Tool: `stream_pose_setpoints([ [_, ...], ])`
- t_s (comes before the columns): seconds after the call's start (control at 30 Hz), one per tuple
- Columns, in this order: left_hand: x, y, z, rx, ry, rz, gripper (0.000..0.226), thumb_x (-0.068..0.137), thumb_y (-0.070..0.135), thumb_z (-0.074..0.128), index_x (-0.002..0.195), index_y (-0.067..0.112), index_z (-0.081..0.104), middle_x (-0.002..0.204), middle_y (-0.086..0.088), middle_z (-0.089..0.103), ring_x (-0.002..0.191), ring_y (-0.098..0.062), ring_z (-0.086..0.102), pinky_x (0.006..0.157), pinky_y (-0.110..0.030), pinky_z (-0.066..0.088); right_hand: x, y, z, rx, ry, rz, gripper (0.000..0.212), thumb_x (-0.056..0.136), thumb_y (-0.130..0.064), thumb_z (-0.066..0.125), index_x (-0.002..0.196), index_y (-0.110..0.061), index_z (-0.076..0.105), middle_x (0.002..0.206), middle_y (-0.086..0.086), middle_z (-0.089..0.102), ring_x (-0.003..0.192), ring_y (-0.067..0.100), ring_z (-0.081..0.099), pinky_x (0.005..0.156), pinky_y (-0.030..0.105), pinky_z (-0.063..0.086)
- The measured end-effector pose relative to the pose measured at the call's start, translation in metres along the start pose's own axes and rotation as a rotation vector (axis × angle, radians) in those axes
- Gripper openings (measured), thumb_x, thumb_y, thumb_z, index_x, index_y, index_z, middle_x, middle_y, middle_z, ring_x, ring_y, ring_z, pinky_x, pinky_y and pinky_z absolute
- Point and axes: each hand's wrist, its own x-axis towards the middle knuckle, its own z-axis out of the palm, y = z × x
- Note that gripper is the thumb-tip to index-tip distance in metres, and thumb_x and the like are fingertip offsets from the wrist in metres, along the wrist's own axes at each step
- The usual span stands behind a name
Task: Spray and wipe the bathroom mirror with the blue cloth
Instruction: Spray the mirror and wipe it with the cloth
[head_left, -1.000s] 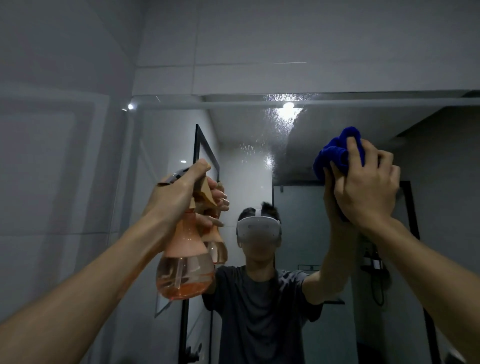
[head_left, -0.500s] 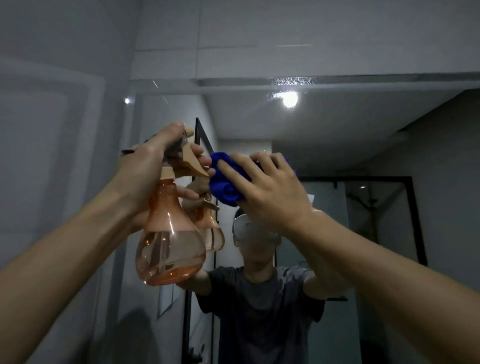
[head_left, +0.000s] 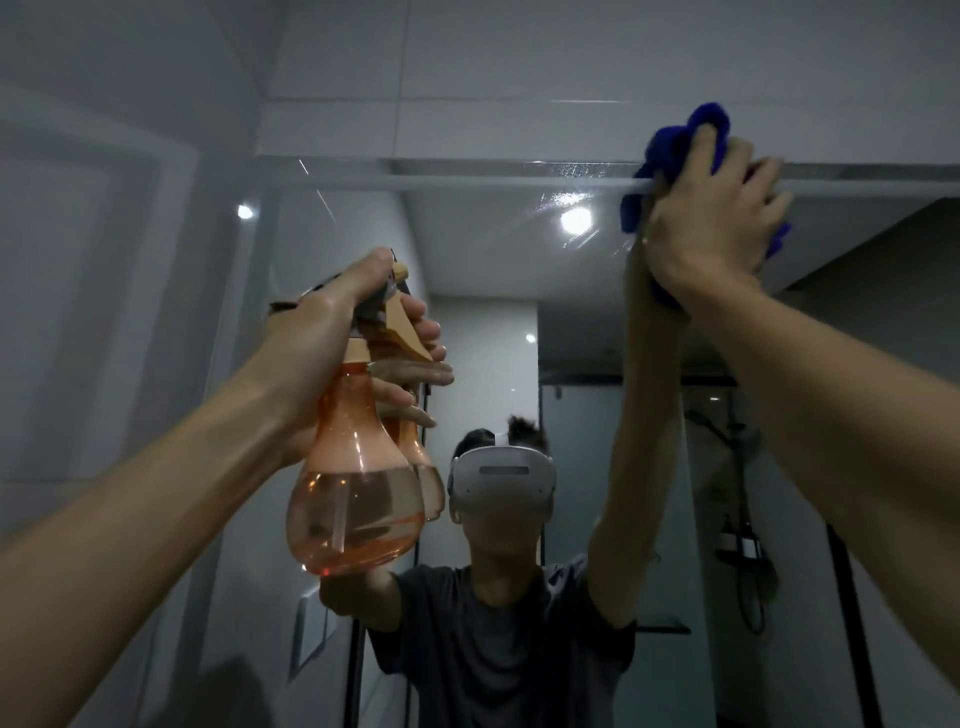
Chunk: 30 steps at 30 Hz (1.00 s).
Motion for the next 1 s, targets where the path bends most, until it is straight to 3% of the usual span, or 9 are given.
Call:
stream_pose_setpoints([
  [0.07, 0.001, 0.003, 0.000, 0.032, 0.005, 0.029, 0.044, 0.095, 0.048, 0.050, 0.100, 0.008, 0.068, 0.086, -0.008, 0.077, 0.073, -0.017, 0.075, 0.047, -0.025, 0.055, -0.006, -0.028, -0.002, 0.018, -0.026, -0.070, 0.051, 0.099, -0.028, 0.039, 0.148, -0.015, 0.032, 0.142, 0.017, 0.042, 0.128, 0.042, 0.037, 0.098, 0.051, 0.032],
  [0.23, 0.002, 0.014, 0.001, 0.087, 0.050, 0.100, 0.046, 0.096, 0.049, 0.047, 0.101, 0.008, 0.068, 0.091, -0.009, 0.077, 0.080, -0.019, 0.076, 0.049, -0.027, 0.057, -0.075, -0.077, -0.014, 0.115, -0.006, -0.571, 0.061, 0.093, -0.041, 0.048, 0.147, -0.017, 0.035, 0.140, 0.012, 0.048, 0.117, 0.035, 0.046, 0.091, 0.046, 0.037],
  [0.47, -0.006, 0.017, 0.008, -0.017, 0.021, 0.098, 0.042, 0.097, 0.047, 0.044, 0.099, 0.011, 0.066, 0.085, -0.005, 0.076, 0.083, -0.019, 0.075, 0.050, -0.026, 0.057, -0.145, -0.010, -0.029, 0.207, -0.088, -1.088, 0.065, 0.089, -0.039, 0.060, 0.147, -0.017, 0.042, 0.142, 0.010, 0.050, 0.112, 0.028, 0.048, 0.092, 0.042, 0.038],
  [0.53, -0.008, 0.016, 0.010, -0.035, 0.015, 0.073, 0.042, 0.097, 0.046, 0.045, 0.098, 0.009, 0.066, 0.082, -0.005, 0.076, 0.078, -0.019, 0.075, 0.048, -0.025, 0.056, -0.126, 0.012, -0.026, 0.182, -0.056, -1.041, 0.063, 0.087, -0.037, 0.064, 0.144, -0.016, 0.048, 0.139, 0.010, 0.054, 0.106, 0.030, 0.052, 0.088, 0.042, 0.040],
  [0.63, -0.008, 0.013, 0.008, 0.019, 0.021, 0.077, 0.043, 0.097, 0.047, 0.046, 0.098, 0.010, 0.066, 0.082, -0.006, 0.076, 0.080, -0.020, 0.075, 0.048, -0.025, 0.055, -0.072, 0.047, -0.018, 0.120, -0.024, -0.691, 0.059, 0.089, -0.040, 0.059, 0.142, -0.016, 0.047, 0.138, 0.012, 0.054, 0.102, 0.038, 0.053, 0.084, 0.045, 0.042],
  [0.73, -0.009, 0.011, 0.005, 0.012, 0.024, 0.074, 0.042, 0.097, 0.044, 0.047, 0.096, 0.008, 0.066, 0.080, -0.007, 0.075, 0.072, -0.017, 0.075, 0.046, -0.023, 0.053, -0.019, 0.072, -0.016, 0.054, -0.048, -0.325, 0.059, 0.098, -0.048, 0.042, 0.148, -0.017, 0.033, 0.144, 0.017, 0.044, 0.115, 0.043, 0.045, 0.093, 0.050, 0.037],
  [0.83, -0.012, 0.012, 0.000, 0.032, 0.026, 0.086, 0.041, 0.096, 0.043, 0.047, 0.096, 0.006, 0.066, 0.082, -0.009, 0.075, 0.072, -0.017, 0.074, 0.047, -0.023, 0.053, 0.000, 0.051, -0.016, 0.078, -0.094, -0.048, 0.059, 0.100, -0.044, 0.041, 0.150, -0.018, 0.025, 0.148, 0.015, 0.035, 0.127, 0.043, 0.035, 0.103, 0.055, 0.030],
  [0.9, -0.014, 0.014, -0.005, 0.065, 0.035, 0.093, 0.042, 0.096, 0.043, 0.048, 0.098, 0.005, 0.066, 0.087, -0.011, 0.075, 0.075, -0.019, 0.075, 0.045, -0.024, 0.054, -0.007, 0.018, -0.017, 0.097, -0.101, 0.007, 0.061, 0.097, -0.042, 0.041, 0.151, -0.018, 0.025, 0.151, 0.014, 0.033, 0.130, 0.043, 0.034, 0.105, 0.056, 0.028],
  [1.0, -0.018, 0.013, -0.016, 0.183, 0.097, 0.125, 0.044, 0.096, 0.045, 0.049, 0.100, 0.005, 0.068, 0.092, -0.012, 0.076, 0.083, -0.022, 0.075, 0.046, -0.029, 0.058, -0.040, -0.032, -0.024, 0.134, -0.110, -0.255, 0.064, 0.092, -0.043, 0.043, 0.150, -0.020, 0.028, 0.150, 0.011, 0.036, 0.126, 0.040, 0.039, 0.100, 0.052, 0.033],
])
